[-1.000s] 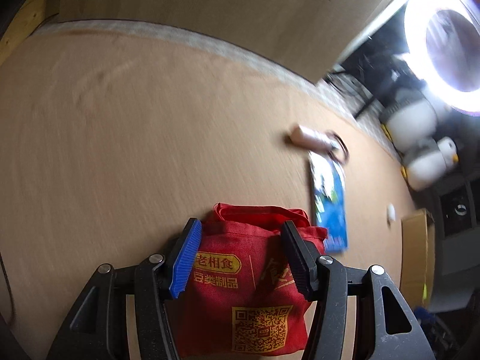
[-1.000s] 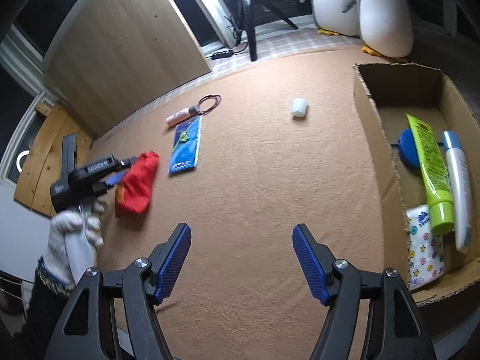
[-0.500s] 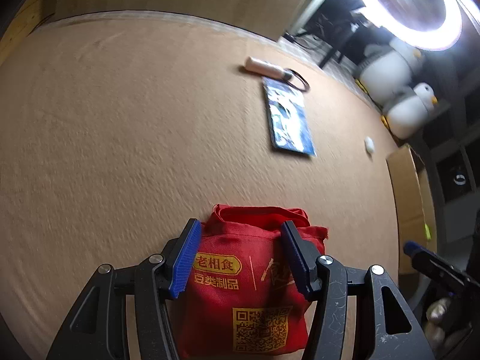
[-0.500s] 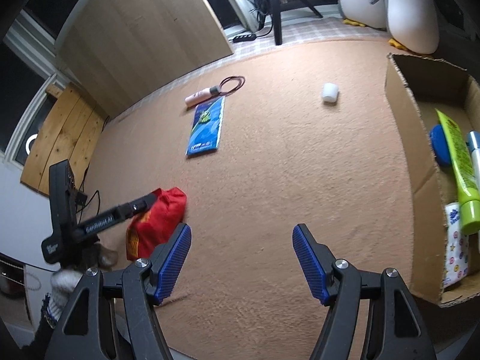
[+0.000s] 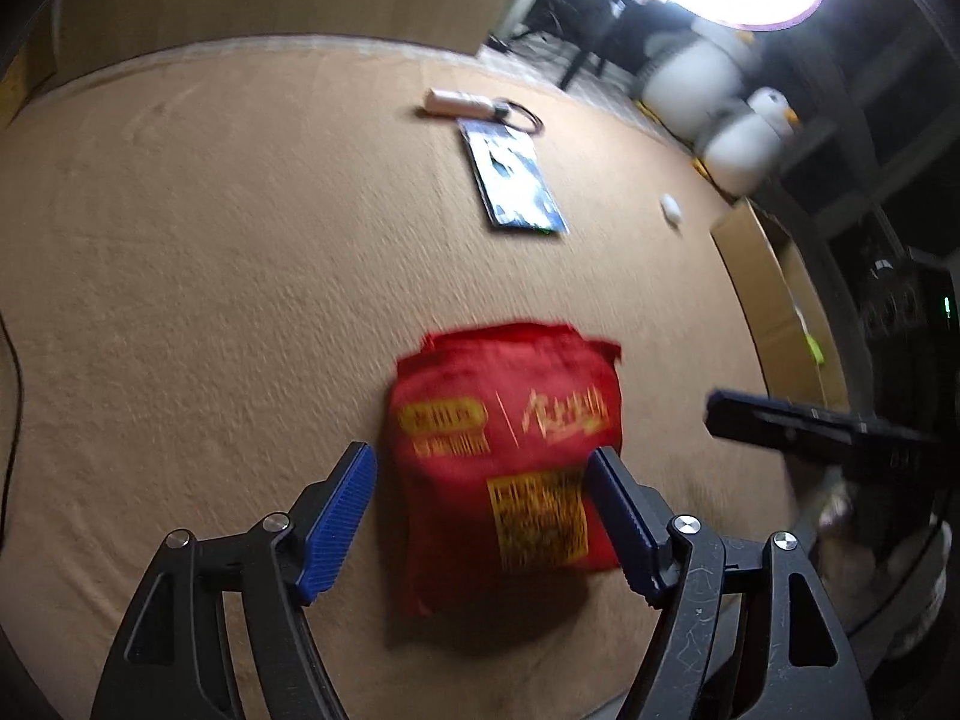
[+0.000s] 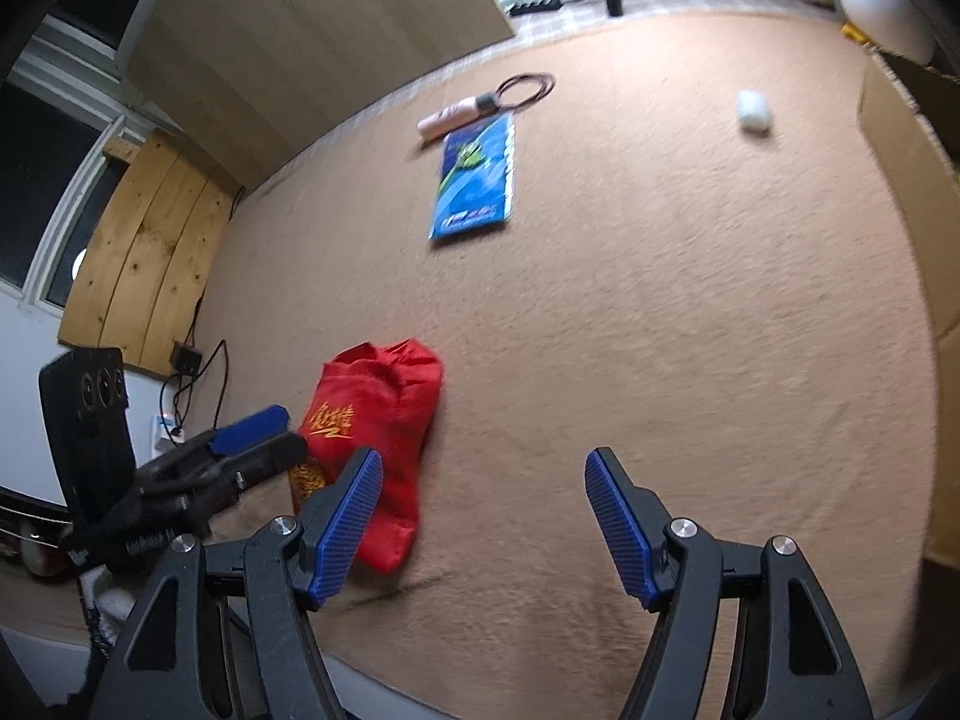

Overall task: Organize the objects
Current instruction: 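Lift the red bag with the left tool while the right tool grasps it too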

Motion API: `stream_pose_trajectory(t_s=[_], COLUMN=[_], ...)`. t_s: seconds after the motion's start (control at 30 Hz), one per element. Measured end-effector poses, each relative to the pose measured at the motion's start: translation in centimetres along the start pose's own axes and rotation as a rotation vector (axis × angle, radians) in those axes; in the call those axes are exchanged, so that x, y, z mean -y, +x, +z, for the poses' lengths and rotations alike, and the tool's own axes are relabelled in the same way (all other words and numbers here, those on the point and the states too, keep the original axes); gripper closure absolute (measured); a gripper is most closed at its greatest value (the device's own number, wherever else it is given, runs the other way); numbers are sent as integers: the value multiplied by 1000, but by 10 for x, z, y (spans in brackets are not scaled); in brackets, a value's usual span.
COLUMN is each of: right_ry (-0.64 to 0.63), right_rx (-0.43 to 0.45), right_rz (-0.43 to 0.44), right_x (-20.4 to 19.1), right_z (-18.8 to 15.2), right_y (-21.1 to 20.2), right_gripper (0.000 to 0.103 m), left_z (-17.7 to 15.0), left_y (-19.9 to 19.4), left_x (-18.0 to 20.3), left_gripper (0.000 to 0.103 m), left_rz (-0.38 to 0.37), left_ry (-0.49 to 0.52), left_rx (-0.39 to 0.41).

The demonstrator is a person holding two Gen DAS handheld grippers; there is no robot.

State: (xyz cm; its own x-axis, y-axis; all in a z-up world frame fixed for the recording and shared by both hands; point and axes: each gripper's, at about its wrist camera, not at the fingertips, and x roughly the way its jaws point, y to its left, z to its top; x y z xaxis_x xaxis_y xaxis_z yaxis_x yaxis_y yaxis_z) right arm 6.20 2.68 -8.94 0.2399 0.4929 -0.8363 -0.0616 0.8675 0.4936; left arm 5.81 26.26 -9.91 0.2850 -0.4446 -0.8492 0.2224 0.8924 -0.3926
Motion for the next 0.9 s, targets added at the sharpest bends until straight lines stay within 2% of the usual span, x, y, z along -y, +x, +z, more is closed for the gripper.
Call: stream_pose_trajectory(t_s=[0.2, 0.5, 0.9], right_ry=[-22, -38, -78], right_rx=[-48, -118, -143], right_rz=[20, 66, 35], right_x=[-19, -41, -51], right_z=[2, 7, 8], right_y=[21, 51, 62], right_gripper=[36, 36, 36], left_z=[-5, -4, -4], left_y=[14, 16, 20], left_x=[5, 8, 18], left_gripper=[23, 22, 30], left_rz=[-22, -43, -38], left_ry=[19, 15, 21], left_rx=[-48, -33, -26])
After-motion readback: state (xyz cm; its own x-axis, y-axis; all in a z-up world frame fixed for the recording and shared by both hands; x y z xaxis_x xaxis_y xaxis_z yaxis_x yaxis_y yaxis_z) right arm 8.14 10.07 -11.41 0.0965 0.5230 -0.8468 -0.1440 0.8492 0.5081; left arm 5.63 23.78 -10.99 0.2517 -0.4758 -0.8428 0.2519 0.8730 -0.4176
